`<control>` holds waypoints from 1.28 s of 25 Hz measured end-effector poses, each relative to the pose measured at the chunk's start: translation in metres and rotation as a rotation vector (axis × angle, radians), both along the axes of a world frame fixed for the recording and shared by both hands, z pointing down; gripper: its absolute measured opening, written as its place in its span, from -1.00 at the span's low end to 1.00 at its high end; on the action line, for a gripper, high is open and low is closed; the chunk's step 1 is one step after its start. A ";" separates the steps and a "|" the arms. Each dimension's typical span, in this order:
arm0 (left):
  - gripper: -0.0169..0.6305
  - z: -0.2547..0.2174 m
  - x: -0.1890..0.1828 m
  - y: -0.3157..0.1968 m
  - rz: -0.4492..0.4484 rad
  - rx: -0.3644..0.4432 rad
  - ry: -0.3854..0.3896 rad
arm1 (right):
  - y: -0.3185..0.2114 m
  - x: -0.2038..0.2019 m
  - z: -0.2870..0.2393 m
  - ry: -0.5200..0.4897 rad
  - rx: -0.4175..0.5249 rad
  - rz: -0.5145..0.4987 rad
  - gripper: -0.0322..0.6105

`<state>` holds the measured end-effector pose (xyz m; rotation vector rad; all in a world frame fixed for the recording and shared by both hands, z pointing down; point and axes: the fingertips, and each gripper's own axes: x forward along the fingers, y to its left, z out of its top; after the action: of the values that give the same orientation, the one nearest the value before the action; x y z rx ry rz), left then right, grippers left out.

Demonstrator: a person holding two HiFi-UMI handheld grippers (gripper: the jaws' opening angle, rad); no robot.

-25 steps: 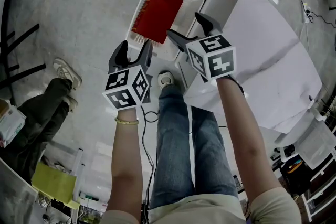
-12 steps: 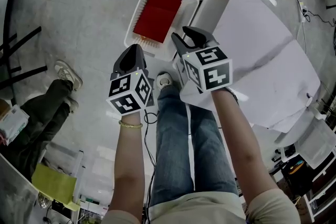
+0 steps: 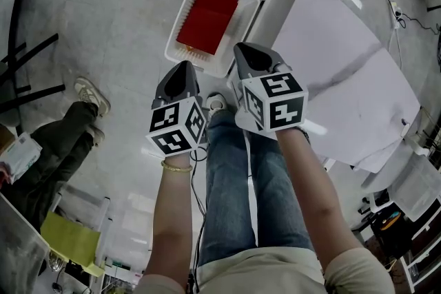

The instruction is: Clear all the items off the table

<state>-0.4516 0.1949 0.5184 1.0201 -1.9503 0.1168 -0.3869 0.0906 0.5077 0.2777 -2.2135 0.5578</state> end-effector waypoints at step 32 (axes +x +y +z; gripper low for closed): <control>-0.92 -0.088 0.079 0.005 0.147 0.087 0.030 | 0.048 0.060 -0.075 -0.067 0.004 0.078 -0.90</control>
<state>-0.3725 0.2000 0.4309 1.2160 -1.8658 0.0994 -0.3272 0.1387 0.4324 0.3529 -2.2765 0.6135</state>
